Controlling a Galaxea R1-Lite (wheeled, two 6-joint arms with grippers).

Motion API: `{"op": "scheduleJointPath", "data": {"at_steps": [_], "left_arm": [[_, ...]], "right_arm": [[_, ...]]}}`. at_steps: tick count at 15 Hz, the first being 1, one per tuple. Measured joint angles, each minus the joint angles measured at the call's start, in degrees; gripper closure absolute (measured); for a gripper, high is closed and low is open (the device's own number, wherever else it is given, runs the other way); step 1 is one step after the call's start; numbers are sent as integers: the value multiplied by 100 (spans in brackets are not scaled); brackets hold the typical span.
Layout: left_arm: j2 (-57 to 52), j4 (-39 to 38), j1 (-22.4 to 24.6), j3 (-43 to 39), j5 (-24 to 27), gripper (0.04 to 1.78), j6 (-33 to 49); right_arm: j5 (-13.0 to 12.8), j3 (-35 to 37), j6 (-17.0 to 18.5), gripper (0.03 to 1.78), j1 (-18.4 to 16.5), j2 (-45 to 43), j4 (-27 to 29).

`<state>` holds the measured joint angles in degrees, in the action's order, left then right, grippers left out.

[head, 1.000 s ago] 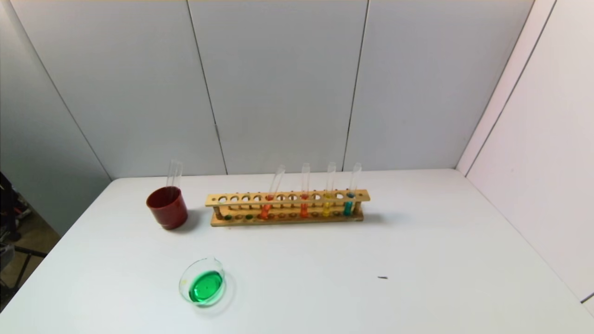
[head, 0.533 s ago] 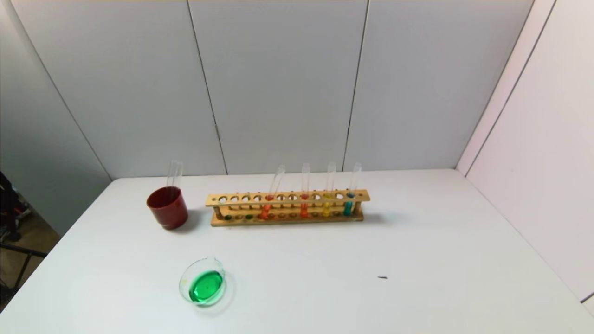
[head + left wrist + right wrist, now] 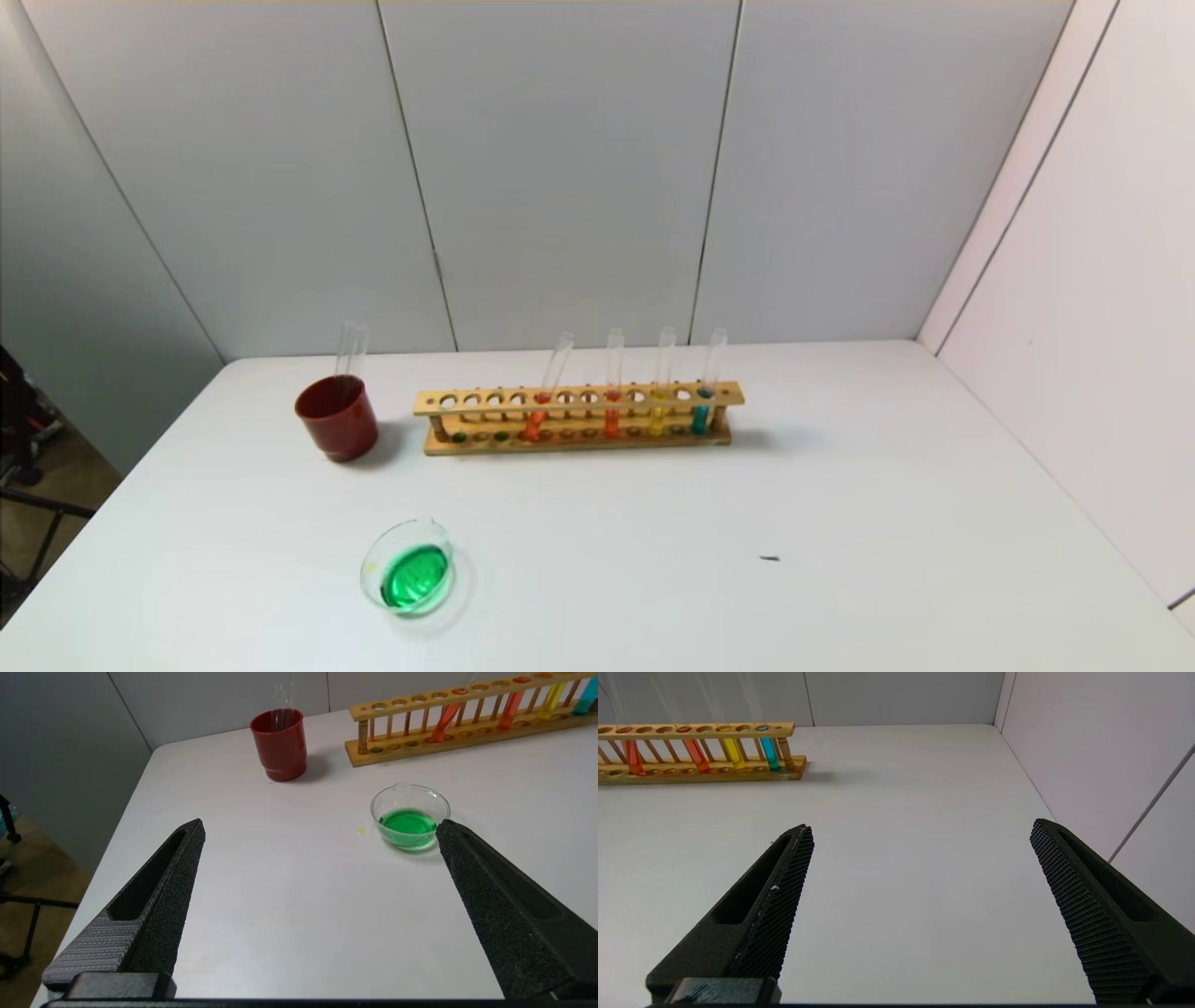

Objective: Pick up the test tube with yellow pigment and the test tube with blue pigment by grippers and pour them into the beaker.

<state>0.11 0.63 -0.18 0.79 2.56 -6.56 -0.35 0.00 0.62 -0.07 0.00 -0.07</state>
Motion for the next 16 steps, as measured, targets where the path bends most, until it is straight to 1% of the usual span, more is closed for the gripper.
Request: {"op": "scheduleJointPath", "data": {"at_steps": [4,9,16], "left_arm": [[-24,-30,2,-74,-9,8,265],[-24,-30,0,-79,-13,8,273],[-22,-30,7,-79,-13,8,271]], "right_arm": [[0,0,0,11,0,0,0],[2,0,-40,11,-2,0,-2],[-5,0,15,11,-2,0,0]]}}
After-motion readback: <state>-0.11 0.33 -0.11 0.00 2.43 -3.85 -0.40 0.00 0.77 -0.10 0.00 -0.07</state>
